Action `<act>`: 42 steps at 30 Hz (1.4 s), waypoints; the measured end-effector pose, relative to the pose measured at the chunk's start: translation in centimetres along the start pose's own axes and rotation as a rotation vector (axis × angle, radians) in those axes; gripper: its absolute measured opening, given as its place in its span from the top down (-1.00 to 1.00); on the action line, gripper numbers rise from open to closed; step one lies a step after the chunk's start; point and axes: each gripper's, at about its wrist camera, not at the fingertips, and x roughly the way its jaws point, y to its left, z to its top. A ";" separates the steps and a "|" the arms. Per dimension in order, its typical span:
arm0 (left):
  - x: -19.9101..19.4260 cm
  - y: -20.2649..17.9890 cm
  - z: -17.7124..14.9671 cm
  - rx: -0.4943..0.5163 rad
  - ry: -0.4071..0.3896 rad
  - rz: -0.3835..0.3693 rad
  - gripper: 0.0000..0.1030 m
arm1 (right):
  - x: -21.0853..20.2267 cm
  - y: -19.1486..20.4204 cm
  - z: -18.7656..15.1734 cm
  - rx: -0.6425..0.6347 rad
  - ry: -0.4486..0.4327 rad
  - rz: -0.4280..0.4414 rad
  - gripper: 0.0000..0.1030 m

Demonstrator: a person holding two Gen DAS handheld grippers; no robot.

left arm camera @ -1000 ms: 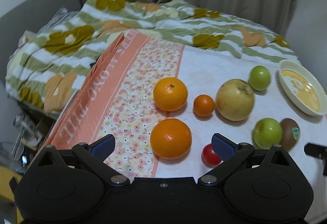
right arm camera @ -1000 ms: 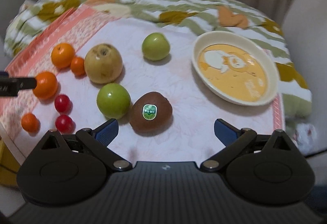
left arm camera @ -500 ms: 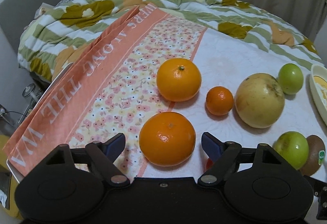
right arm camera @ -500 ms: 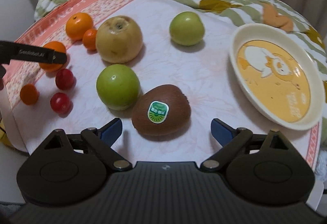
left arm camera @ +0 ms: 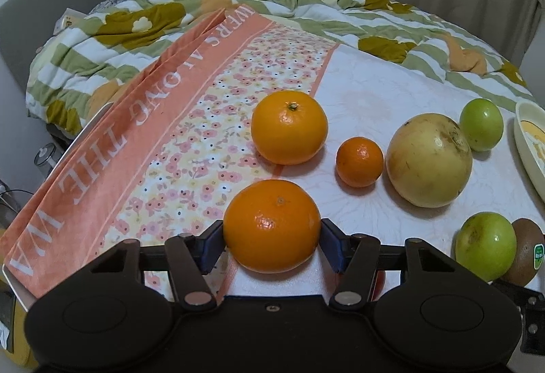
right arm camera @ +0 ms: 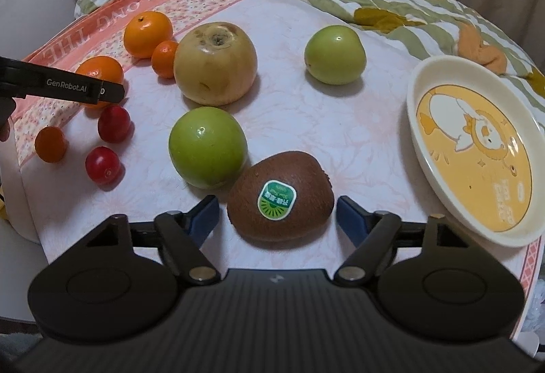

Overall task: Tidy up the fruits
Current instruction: 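Grasp the large orange with the left tool while the right tool grasps the kiwi, then carry the orange and kiwi to the cream bowl and release both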

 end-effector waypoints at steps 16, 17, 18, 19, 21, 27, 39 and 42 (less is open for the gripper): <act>-2.7 0.7 -0.7 0.071 -0.042 -0.059 -0.23 | -1.7 0.4 -0.4 0.106 -0.010 -0.075 -0.55; -3.1 0.7 -0.8 0.073 -0.049 -0.064 -0.23 | -2.1 0.4 -0.4 0.119 -0.016 -0.081 -0.55; -3.5 0.7 -0.8 0.075 -0.054 -0.069 -0.23 | -2.5 0.5 -0.5 0.131 -0.021 -0.086 -0.55; -4.0 0.8 -0.9 0.077 -0.060 -0.077 -0.23 | -3.0 0.5 -0.6 0.145 -0.028 -0.090 -0.55; -5.2 0.6 -1.0 0.090 -0.078 -0.088 -0.23 | -4.0 0.5 -0.8 0.168 -0.044 -0.097 -0.54; -8.4 0.0 -1.0 0.134 -0.134 -0.126 -0.23 | -7.2 0.8 -1.1 0.226 -0.095 -0.133 -0.54; -13.6 -4.1 0.9 0.231 -0.227 -0.285 -0.23 | -15.1 -2.0 -1.7 0.356 -0.187 -0.249 -0.54; -14.4 -6.2 1.7 0.253 -0.245 -0.324 -0.23 | -16.7 -4.0 -1.6 0.377 -0.203 -0.280 -0.54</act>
